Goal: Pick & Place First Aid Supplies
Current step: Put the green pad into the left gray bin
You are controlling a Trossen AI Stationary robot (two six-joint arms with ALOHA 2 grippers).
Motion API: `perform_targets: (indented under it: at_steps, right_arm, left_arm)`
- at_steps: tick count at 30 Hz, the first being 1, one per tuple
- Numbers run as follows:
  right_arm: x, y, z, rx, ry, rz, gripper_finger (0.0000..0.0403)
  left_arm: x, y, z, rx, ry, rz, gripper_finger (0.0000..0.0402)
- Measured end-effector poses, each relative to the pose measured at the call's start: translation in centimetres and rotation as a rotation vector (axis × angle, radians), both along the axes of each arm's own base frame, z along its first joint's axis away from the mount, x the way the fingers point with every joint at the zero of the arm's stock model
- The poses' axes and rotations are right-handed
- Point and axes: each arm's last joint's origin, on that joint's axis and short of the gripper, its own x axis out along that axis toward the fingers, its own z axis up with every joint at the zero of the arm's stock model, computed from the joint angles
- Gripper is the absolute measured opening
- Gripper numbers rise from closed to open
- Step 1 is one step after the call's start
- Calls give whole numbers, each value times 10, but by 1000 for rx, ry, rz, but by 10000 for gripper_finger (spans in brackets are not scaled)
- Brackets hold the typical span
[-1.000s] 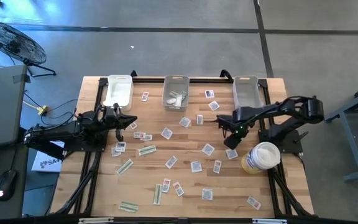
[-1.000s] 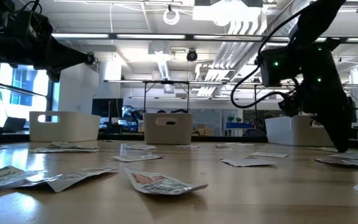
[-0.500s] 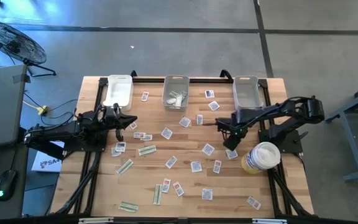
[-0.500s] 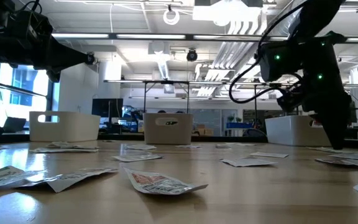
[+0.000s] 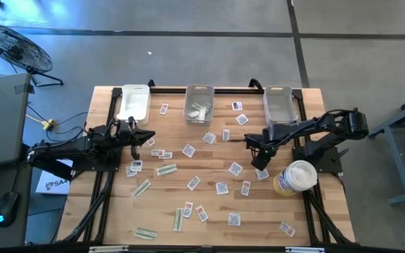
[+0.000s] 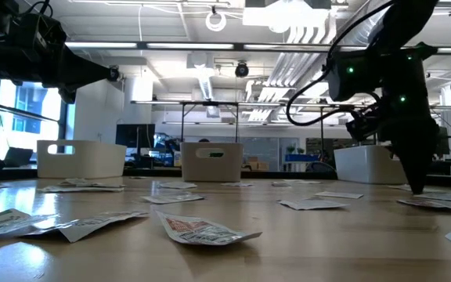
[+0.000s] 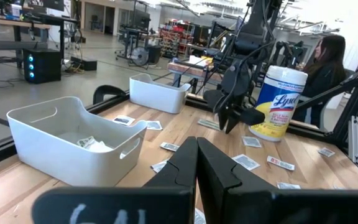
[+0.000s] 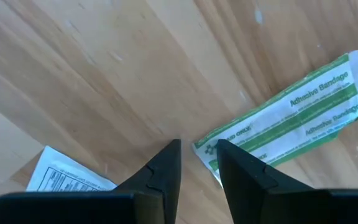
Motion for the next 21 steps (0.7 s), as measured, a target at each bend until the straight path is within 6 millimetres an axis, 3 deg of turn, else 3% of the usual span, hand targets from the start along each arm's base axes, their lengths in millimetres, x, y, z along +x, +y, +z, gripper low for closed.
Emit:
perform_targets:
  at_steps: [6, 14, 21]
  right_arm:
    - [-1, 0, -2, -17, 1, 24, 86]
    - [-2, -1, -3, -43, 14, 28, 6]
    - [10, -3, 13, -87, 8, 43, 2]
  left_arm:
    - [0, 0, 0, 0, 0, -1, 1]
    - [0, 0, 0, 0, 0, 0, 1]
    - [0, 0, 0, 0, -1, 0, 1]
